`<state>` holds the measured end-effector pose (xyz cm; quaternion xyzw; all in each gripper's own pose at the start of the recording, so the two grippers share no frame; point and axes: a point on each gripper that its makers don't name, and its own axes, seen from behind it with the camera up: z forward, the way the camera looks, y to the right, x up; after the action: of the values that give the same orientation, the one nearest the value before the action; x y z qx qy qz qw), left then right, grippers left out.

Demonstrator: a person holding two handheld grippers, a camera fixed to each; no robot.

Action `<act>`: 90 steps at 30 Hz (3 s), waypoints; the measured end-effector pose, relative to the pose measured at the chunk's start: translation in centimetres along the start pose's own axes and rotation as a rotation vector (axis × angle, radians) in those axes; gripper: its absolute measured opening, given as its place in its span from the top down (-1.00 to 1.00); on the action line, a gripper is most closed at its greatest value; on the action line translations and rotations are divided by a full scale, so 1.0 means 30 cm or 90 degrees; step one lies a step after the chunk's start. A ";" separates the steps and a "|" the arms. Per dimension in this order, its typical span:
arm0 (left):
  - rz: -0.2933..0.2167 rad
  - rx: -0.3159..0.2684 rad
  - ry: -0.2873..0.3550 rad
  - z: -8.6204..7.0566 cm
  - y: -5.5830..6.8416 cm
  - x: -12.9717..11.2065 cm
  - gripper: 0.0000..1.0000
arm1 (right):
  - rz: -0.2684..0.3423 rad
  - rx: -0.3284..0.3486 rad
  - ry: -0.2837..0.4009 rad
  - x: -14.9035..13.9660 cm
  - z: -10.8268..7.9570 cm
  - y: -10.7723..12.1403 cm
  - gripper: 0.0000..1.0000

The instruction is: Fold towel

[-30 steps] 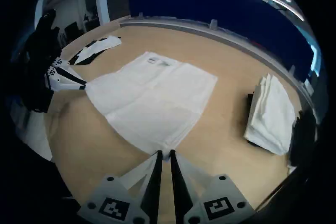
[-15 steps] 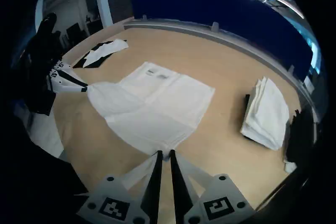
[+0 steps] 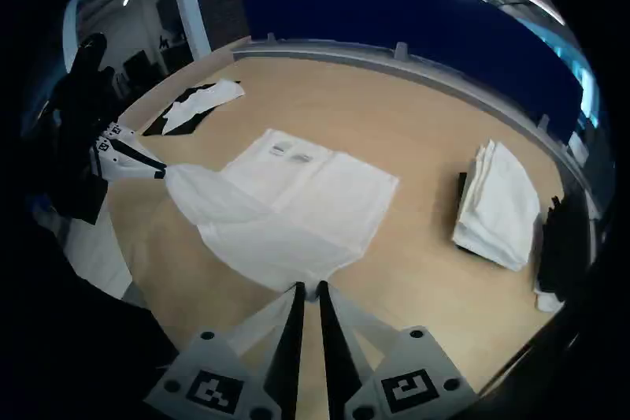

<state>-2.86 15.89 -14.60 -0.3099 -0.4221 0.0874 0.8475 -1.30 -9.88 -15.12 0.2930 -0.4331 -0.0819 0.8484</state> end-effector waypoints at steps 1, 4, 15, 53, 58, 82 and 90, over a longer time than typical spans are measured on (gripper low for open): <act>0.001 0.000 0.001 0.000 -0.002 0.006 0.82 | 0.000 0.001 0.001 0.006 0.002 0.001 0.73; -0.003 -0.002 0.006 0.000 -0.010 0.028 0.82 | 0.001 0.002 0.006 0.028 0.005 0.005 0.73; -0.028 0.008 0.023 0.030 -0.071 0.108 0.82 | 0.005 0.008 0.018 0.096 0.061 0.056 0.74; -0.085 0.035 0.008 0.213 -0.235 0.230 0.82 | 0.027 -0.002 0.004 0.225 0.266 0.220 0.75; -0.083 0.045 -0.002 0.253 -0.271 0.233 0.82 | 0.037 -0.010 -0.006 0.241 0.303 0.260 0.75; -0.115 0.055 -0.082 0.440 -0.360 0.178 0.71 | 0.119 -0.040 -0.030 0.244 0.477 0.353 0.73; -0.104 0.075 -0.079 0.459 -0.393 0.191 0.27 | 0.130 -0.073 -0.023 0.246 0.499 0.395 0.41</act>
<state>-11.19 15.11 2.46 -0.2180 -0.4914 0.0618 0.8410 -9.88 -9.48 3.46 0.1969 -0.4707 -0.0247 0.8597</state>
